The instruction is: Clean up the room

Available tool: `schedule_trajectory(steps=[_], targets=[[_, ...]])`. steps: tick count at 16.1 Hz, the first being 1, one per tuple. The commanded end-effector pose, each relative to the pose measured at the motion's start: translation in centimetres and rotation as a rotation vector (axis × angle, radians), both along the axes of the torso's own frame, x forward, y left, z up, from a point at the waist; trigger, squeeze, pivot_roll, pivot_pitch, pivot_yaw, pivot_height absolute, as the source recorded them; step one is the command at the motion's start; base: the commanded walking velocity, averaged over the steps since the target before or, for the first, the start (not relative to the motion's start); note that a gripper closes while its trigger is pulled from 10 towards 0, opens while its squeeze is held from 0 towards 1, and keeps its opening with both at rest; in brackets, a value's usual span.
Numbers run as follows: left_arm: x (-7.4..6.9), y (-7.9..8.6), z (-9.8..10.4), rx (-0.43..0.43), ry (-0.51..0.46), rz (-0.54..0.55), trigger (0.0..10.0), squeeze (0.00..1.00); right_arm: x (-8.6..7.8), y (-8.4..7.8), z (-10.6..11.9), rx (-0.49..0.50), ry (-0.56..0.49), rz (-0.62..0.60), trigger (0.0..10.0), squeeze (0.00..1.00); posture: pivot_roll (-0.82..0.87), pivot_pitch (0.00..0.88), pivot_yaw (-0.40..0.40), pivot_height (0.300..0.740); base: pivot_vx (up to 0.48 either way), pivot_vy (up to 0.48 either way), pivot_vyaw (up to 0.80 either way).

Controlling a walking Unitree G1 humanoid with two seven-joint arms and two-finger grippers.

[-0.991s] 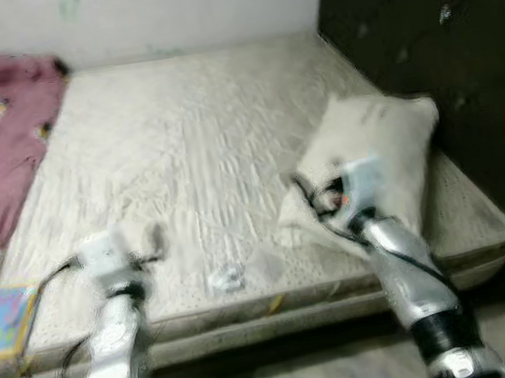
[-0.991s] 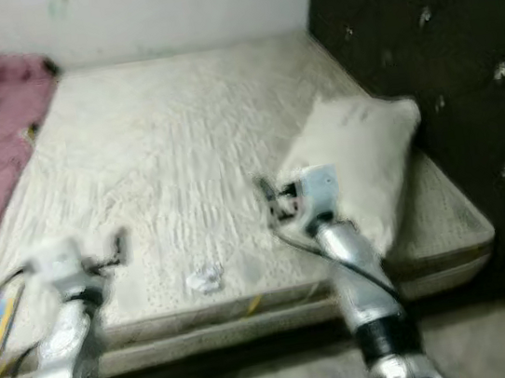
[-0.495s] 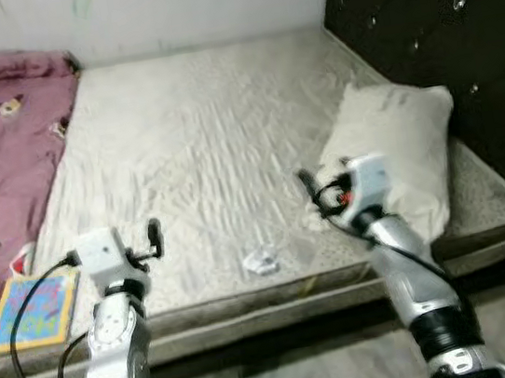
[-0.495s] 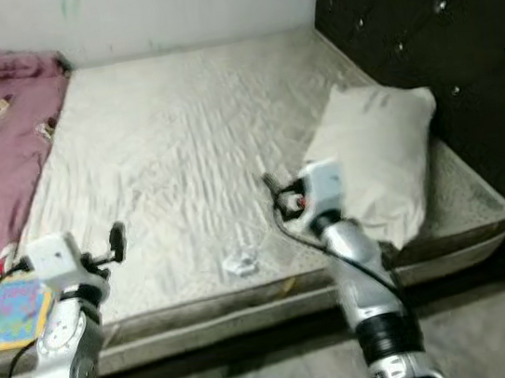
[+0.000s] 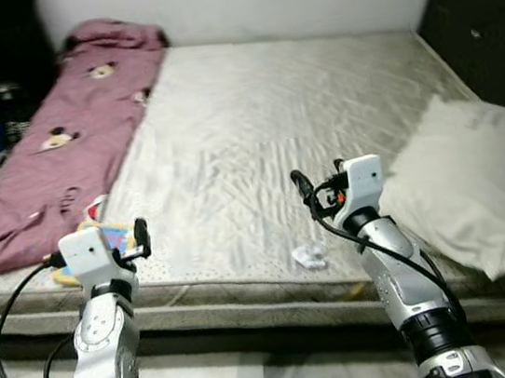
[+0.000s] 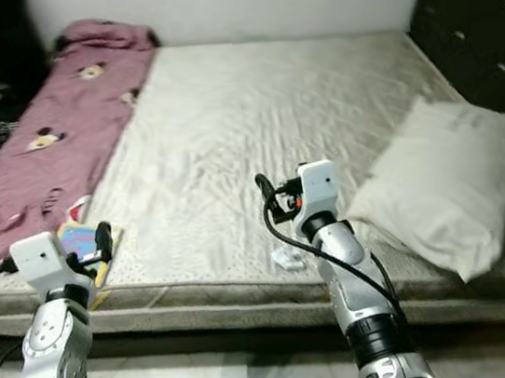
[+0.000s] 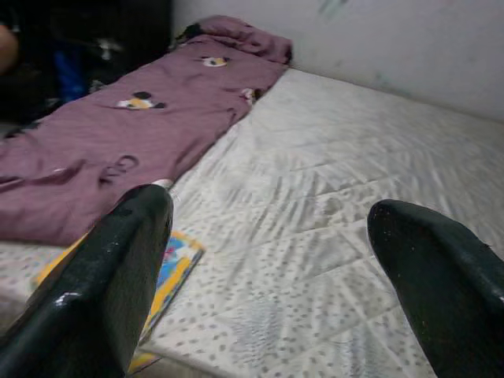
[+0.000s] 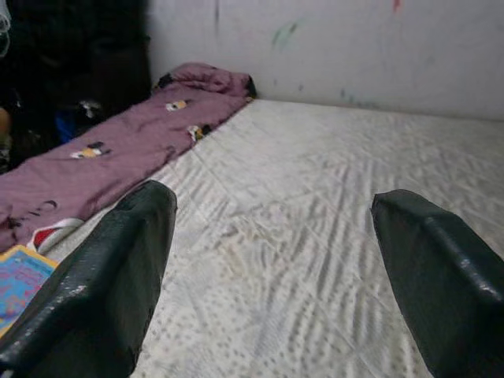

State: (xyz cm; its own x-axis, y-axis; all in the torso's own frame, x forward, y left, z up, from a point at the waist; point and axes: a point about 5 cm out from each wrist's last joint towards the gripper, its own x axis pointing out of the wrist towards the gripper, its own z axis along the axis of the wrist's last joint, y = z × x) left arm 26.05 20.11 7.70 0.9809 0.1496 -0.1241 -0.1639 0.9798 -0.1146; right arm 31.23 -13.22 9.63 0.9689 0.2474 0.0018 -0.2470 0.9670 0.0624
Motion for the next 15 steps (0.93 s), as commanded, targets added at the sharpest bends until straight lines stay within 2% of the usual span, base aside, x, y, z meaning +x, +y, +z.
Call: schedule_trajectory(steps=[1, 4, 6, 8, 12, 15], targets=[[-0.1, -0.2, 0.4, 0.025, -0.009, 0.011, 10.0, 0.00, 0.1, -1.3, 0.4, -0.019, -0.021, -0.087, 10.0, 0.00, -0.03, 0.000, -0.021, 0.740, 0.000, 0.000, 0.00], [-0.2, -0.4, 0.2, 0.029, -0.010, -0.002, 10.0, 0.00, 0.1, -2.3, 0.1, -0.022, 0.001, -0.166, 10.0, 0.00, -0.03, 0.000, -0.021, 0.740, 0.000, 0.000, 0.00], [-0.1, -0.6, 0.2, 0.030, -0.007, -0.010, 10.0, 0.00, 0.2, -2.3, -0.1, -0.016, 0.018, -0.168, 10.0, 0.00, -0.04, 0.000, -0.017, 0.740, 0.000, 0.000, -0.23], [0.0, -0.6, 0.2, 0.029, -0.009, -0.013, 10.0, 0.00, 0.2, -2.3, -0.1, -0.007, 0.016, -0.176, 10.0, 0.00, -0.04, 0.000, -0.017, 0.740, 0.000, 0.000, -0.76], [0.1, -0.9, 0.3, 0.011, -0.022, -0.029, 10.0, 0.00, 0.3, -2.3, 0.1, -0.010, 0.011, -0.172, 10.0, 0.00, -0.04, 0.000, -0.020, 0.740, 0.000, 0.000, 0.00], [0.0, -1.0, 0.3, 0.005, -0.026, -0.036, 10.0, 0.00, 0.3, -2.3, 0.2, -0.012, 0.009, -0.166, 10.0, 0.00, -0.05, 0.000, -0.021, 0.740, 0.281, 0.000, 0.00]])
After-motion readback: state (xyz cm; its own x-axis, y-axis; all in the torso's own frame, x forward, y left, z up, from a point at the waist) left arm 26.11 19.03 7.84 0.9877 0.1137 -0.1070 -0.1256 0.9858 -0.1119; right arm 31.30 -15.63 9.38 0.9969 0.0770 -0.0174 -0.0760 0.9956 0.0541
